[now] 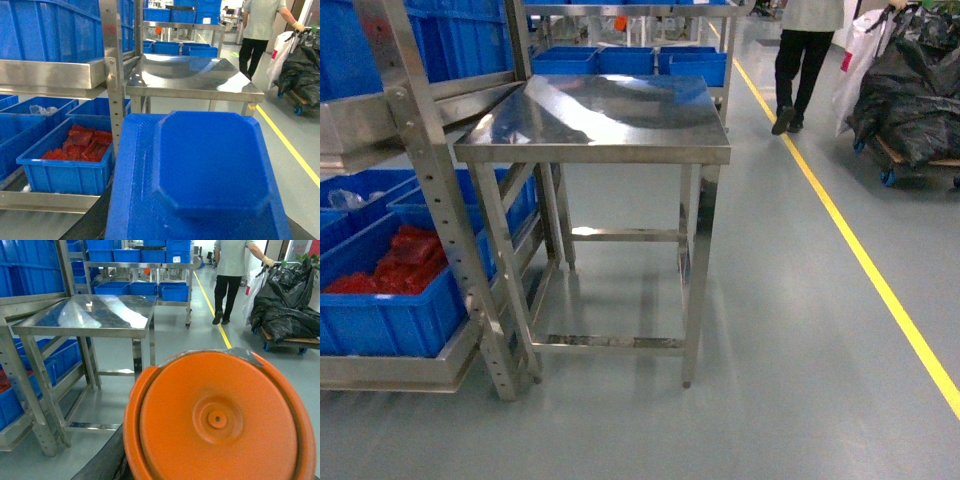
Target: Sort blue parts and orange caps into right shelf containers
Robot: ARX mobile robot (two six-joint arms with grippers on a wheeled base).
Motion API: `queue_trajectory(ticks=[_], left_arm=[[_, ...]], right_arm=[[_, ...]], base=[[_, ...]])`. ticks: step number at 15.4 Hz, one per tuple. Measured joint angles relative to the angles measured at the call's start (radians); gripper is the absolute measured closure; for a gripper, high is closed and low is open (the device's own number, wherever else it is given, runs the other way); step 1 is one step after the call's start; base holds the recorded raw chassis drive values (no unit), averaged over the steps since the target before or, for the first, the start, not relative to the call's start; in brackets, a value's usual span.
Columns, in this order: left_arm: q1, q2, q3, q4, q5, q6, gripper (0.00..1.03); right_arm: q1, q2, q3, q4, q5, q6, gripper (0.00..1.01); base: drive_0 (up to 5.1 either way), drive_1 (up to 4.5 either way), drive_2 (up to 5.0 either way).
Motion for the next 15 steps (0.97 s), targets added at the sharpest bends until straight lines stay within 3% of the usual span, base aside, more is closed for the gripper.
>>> queue_trajectory(ticks=[5,8,15], left_arm=[[0.000,0.000,0.000,-0.002,0.000,0.000,0.61],[0.000,0.000,0.000,-0.007,0.000,0.000,0.61],[0.000,0.000,0.000,-0.002,0.002,0.000,0.61]], right_arm=[[0.000,0.000,0.000,-0.001,0.000,0.000,0.57],[0.000,0.000,0.000,-0.003,0.000,0.000,0.57],[0.000,0.000,0.000,-0.002,0.001,0.000,0.57]], base=[[0.0,4.26,-4.2],[0.0,0.00,0.0],[-4.8,1.73,3.3]])
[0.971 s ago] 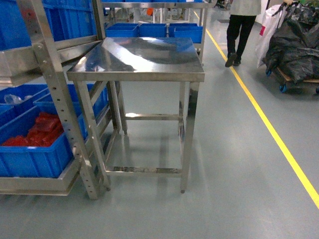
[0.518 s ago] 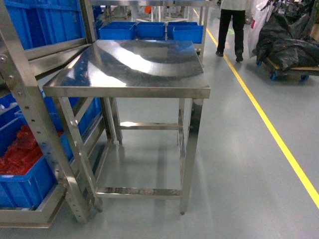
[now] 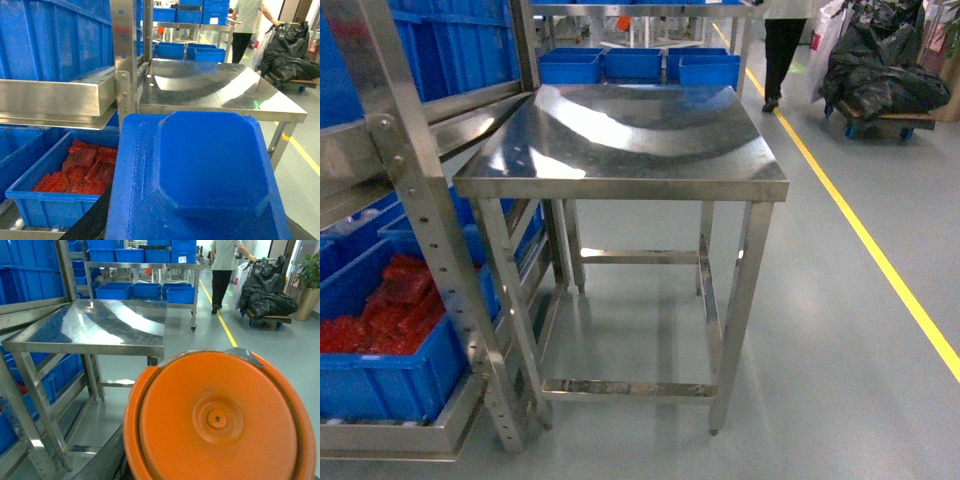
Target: Sort blue parts and orange caps into right shelf containers
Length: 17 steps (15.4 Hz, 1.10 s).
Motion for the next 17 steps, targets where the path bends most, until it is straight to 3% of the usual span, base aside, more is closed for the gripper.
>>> queue_trajectory(ticks=[17], left_arm=[[0.000,0.000,0.000,0.000,-0.001,0.000,0.61]], right_arm=[[0.000,0.000,0.000,0.001,-0.001,0.000,0.57]], base=[[-5.0,2.44,2.4]])
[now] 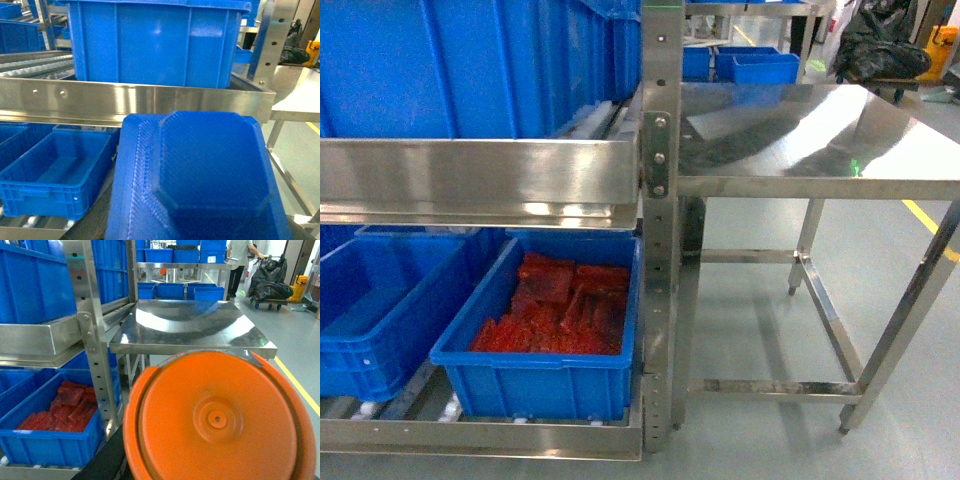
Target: Sort blue parts and orange caps into right shelf containers
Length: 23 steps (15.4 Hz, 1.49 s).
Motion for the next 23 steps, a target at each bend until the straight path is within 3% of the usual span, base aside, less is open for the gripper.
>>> queue_trajectory(ticks=[23], left_arm=[[0.000,0.000,0.000,0.000,0.000,0.000,0.61]], right_arm=[[0.000,0.000,0.000,0.004,0.000,0.000,0.57]], base=[[-5.1,2.37,2.4]])
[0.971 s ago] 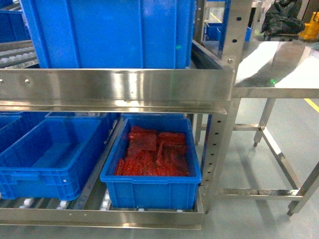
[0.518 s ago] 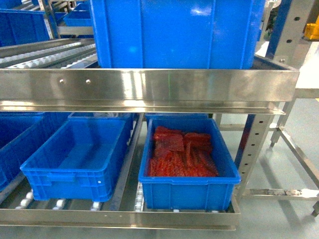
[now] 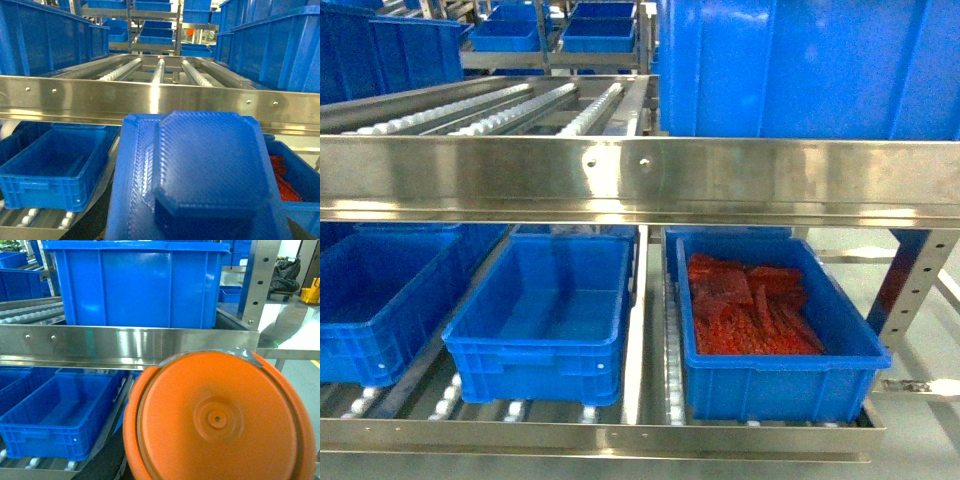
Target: Sort blue parts and orange caps into right shelf containers
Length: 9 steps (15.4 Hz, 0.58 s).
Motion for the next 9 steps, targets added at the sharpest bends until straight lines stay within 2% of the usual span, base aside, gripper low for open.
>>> queue_trajectory(ticks=[9], left_arm=[[0.000,0.000,0.000,0.000,0.000,0.000,0.61]], right_arm=[[0.000,0.000,0.000,-0.004,0.000,0.000,0.57]], base=[[-5.0,2.44,2.4]])
